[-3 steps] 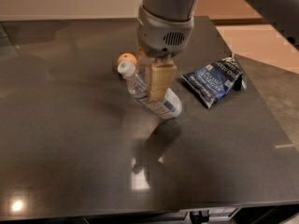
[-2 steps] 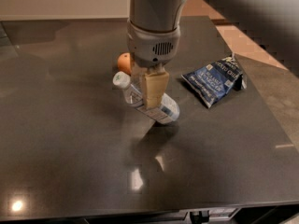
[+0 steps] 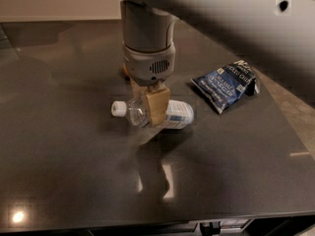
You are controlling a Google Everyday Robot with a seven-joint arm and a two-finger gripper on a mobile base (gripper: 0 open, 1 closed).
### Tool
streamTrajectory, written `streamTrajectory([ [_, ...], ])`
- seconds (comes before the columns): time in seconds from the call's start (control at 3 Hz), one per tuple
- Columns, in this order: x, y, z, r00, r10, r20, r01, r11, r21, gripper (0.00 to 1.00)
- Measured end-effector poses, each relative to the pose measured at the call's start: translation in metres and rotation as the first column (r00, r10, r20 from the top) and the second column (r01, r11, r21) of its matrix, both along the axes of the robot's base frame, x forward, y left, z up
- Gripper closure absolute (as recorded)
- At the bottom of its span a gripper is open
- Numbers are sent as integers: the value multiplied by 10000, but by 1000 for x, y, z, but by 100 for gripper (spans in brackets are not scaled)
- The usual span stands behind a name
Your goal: Knock blue plastic bottle over
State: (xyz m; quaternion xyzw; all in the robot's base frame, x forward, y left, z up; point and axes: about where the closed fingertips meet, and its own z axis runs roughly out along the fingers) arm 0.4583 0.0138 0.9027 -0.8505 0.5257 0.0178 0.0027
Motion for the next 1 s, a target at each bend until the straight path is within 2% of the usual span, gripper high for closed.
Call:
streamTrajectory([
  [0.33,-3,4,-9,9998,184,-72,-185,9995,-242,12],
  [0.67,1,12,-19,9997,223,43,-222,9997,-133,0],
  [1.0,6,18,-19,9995,219,230,-221,9997,70,0],
])
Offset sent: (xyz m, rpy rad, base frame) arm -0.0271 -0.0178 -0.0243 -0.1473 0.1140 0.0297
